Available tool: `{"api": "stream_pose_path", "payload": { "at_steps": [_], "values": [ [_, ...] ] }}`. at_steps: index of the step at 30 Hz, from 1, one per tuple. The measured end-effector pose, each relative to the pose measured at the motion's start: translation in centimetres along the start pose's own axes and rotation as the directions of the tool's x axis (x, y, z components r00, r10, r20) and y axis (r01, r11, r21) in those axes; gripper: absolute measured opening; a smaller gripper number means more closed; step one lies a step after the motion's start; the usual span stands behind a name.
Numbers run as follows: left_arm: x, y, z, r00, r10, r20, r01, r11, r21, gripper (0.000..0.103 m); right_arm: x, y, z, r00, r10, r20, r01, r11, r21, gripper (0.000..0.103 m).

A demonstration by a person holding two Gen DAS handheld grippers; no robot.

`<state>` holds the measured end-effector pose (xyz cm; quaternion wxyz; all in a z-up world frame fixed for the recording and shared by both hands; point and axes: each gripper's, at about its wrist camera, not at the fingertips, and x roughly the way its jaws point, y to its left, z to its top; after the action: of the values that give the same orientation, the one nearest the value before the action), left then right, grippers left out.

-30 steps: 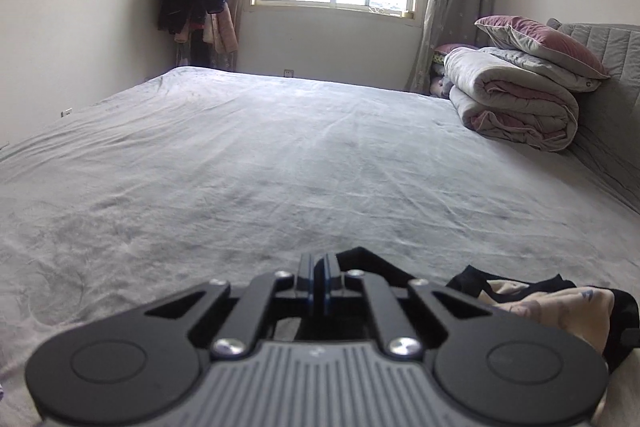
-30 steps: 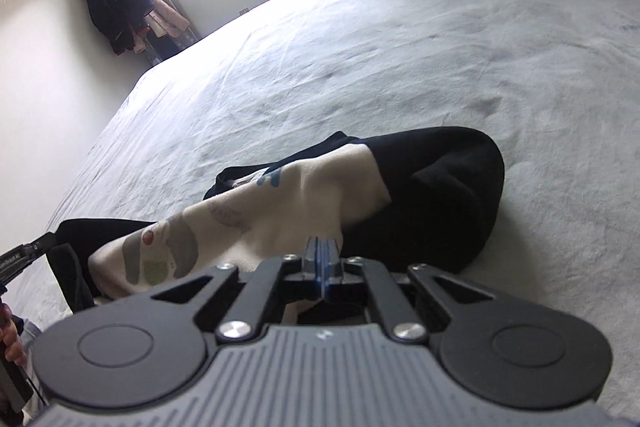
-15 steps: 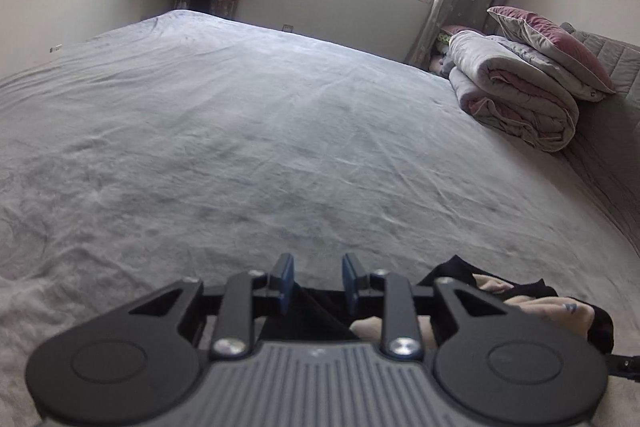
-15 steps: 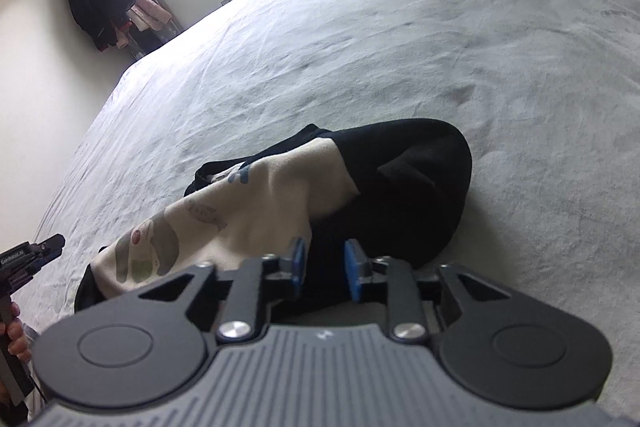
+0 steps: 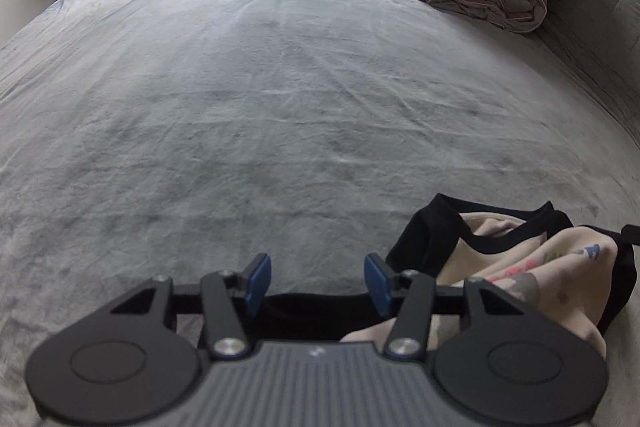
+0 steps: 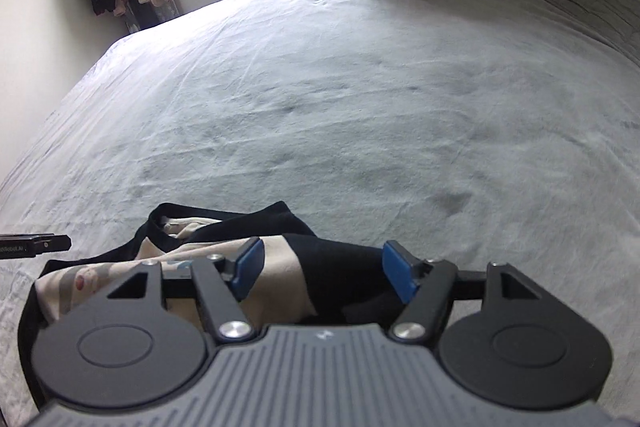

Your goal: Fold clothes

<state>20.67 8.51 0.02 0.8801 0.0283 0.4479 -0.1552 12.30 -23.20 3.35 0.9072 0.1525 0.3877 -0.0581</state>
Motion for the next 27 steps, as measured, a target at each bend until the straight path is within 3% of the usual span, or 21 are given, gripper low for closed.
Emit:
{"api": "stream_pose_path", "payload": {
  "at_steps": [5,9,12,13,16,19,22,24,27],
  "values": [
    [2.9,0.7,-0.4,0.999,0.019,-0.049,-0.020,1.000,-0.008,0.052,3.1,-1.5,0.8,0.999,-0.009,-0.049,0.009,1.000,0.007,0.069],
    [4.3,1.4,-1.0,0.997,0.010,-0.070,-0.012,1.000,-0.029,0.051,4.6,-1.7,2.0,0.995,0.068,-0.071,-0.066,0.997,0.035,0.069],
    [4.4,1.3,-1.3,0.998,0.005,-0.062,-0.006,1.000,-0.012,0.050,6.4,-0.8,2.0,0.990,0.084,-0.110,-0.082,0.996,0.020,0.067],
    [4.4,1.3,-1.4,0.998,0.004,-0.060,-0.005,1.000,-0.005,0.049,7.0,-0.4,1.9,0.989,0.086,-0.123,-0.085,0.996,0.014,0.064],
    [4.2,1.2,-1.8,0.998,-0.018,-0.059,0.019,1.000,0.007,0.041,8.7,0.7,1.6,0.982,0.093,-0.165,-0.096,0.995,-0.011,0.042],
    [4.0,1.0,-2.2,0.997,-0.046,-0.063,0.047,0.999,0.021,0.030,9.3,2.2,0.9,0.988,0.051,-0.146,-0.065,0.994,-0.086,0.037],
    [3.6,1.8,-2.2,0.992,-0.102,-0.072,0.099,0.994,-0.040,0.022,9.1,3.1,0.7,0.989,0.045,-0.140,-0.066,0.986,-0.151,0.019],
    [3.5,3.3,-2.1,0.982,-0.182,-0.056,0.172,0.972,-0.159,0.021,9.1,3.2,0.8,0.989,0.032,-0.141,-0.054,0.986,-0.159,0.018],
    [3.3,5.1,-1.9,0.951,-0.310,-0.006,0.292,0.902,-0.317,0.021,9.0,3.2,1.0,0.989,0.022,-0.143,-0.045,0.987,-0.157,0.016]
  ]
}}
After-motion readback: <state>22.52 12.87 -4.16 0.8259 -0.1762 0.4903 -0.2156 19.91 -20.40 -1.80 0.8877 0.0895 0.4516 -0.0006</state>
